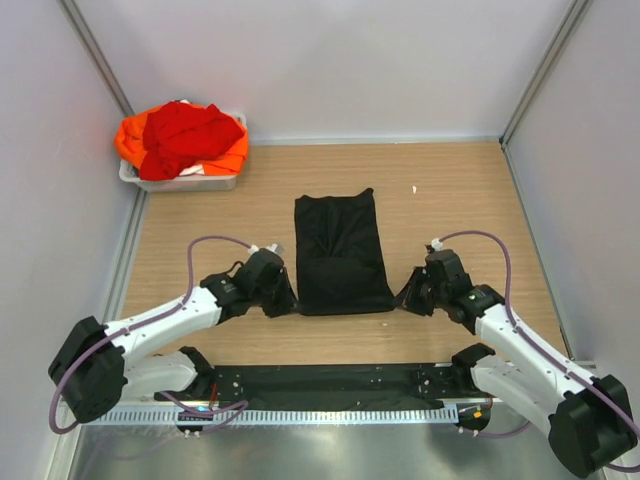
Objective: Fold and stack the t-shirts
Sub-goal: Fold the tshirt
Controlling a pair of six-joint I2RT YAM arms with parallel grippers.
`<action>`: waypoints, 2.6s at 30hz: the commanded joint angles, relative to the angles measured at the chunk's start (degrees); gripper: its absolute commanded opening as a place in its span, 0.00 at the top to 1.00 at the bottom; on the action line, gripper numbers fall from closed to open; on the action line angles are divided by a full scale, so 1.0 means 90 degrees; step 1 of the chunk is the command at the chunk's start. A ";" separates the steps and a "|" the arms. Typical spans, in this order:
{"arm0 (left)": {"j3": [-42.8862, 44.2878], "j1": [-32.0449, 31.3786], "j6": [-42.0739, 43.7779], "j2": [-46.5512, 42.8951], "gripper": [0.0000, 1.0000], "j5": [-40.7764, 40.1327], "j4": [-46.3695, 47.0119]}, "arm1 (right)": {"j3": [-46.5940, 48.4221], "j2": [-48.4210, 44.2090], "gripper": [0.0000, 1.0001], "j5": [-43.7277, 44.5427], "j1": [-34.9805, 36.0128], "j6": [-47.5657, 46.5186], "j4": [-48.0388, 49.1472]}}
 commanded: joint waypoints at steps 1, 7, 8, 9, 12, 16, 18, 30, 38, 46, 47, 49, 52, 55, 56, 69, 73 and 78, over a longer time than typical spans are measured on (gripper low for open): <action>0.0521 -0.0016 -0.0024 -0.0388 1.00 -0.0535 -0.0916 | 0.0593 -0.0150 0.99 0.0104 0.0088 0.0138 -0.0531; 0.1839 -0.0006 0.0522 -0.0019 1.00 -0.1171 -0.1883 | 0.1794 0.0620 0.99 0.0358 0.0088 -0.0253 -0.0755; 0.2159 0.0062 0.0601 0.0069 1.00 -0.1239 -0.1972 | 0.2095 0.0727 0.99 0.0349 0.0088 -0.0301 -0.0756; 0.2317 0.0101 0.0669 0.0292 1.00 -0.1250 -0.2128 | 0.2243 0.0980 0.99 0.0368 0.0088 -0.0398 -0.0746; 0.2892 0.0335 0.0952 0.0567 1.00 -0.1230 -0.2324 | 0.2798 0.1352 0.99 0.0495 0.0088 -0.0536 -0.0756; 0.3490 0.0745 0.1314 0.1064 1.00 -0.1065 -0.2422 | 0.3415 0.2163 0.99 0.0700 0.0050 -0.0828 -0.0814; 0.3802 0.1009 0.1480 0.1251 1.00 -0.0928 -0.2490 | 0.3728 0.2436 0.99 0.0749 -0.0009 -0.0917 -0.0785; 0.5159 0.2035 0.2105 0.2920 1.00 -0.0283 -0.2491 | 0.5290 0.4331 0.99 0.0496 -0.0595 -0.1483 -0.0629; 0.6838 0.2562 0.2301 0.4326 1.00 -0.0020 -0.2685 | 0.7172 0.5766 0.99 0.0407 -0.0965 -0.1679 -0.0882; 1.0026 0.3089 0.2594 0.7378 0.63 0.0566 -0.3241 | 0.9546 0.8253 0.68 0.0271 -0.1259 -0.1736 -0.1002; 1.0401 0.3138 0.2545 0.7655 0.52 0.0586 -0.3591 | 0.9733 0.8461 0.45 0.0154 -0.1269 -0.1776 -0.0932; 1.1094 0.3265 0.2448 0.8173 0.41 0.0742 -0.3750 | 1.0240 0.9036 0.21 0.0027 -0.1347 -0.1835 -0.0776; 1.1138 0.3295 0.2340 0.8108 0.32 0.0674 -0.3663 | 1.0516 0.9264 0.12 -0.0237 -0.1474 -0.1893 -0.0630; 1.0251 0.3285 0.2301 0.7348 0.32 0.0597 -0.2963 | 0.9769 0.8845 0.11 -0.0208 -0.1610 -0.1952 -0.0251; 1.0007 0.3295 0.2301 0.6997 0.31 0.0528 -0.2824 | 0.9493 0.8515 0.11 -0.0247 -0.1649 -0.1923 -0.0055; 0.7486 0.3276 0.2418 0.5844 0.37 0.0849 -0.2188 | 0.6972 0.7906 0.21 -0.1565 -0.1923 -0.1503 0.1714; 0.6540 0.3178 0.2408 0.5015 0.39 0.0860 -0.2110 | 0.6825 0.8120 0.38 -0.1780 -0.1914 -0.1377 0.1929; 0.5221 0.2964 0.2174 0.3783 0.39 0.0820 -0.2100 | 0.6756 0.8394 0.57 -0.1975 -0.1719 -0.1259 0.2193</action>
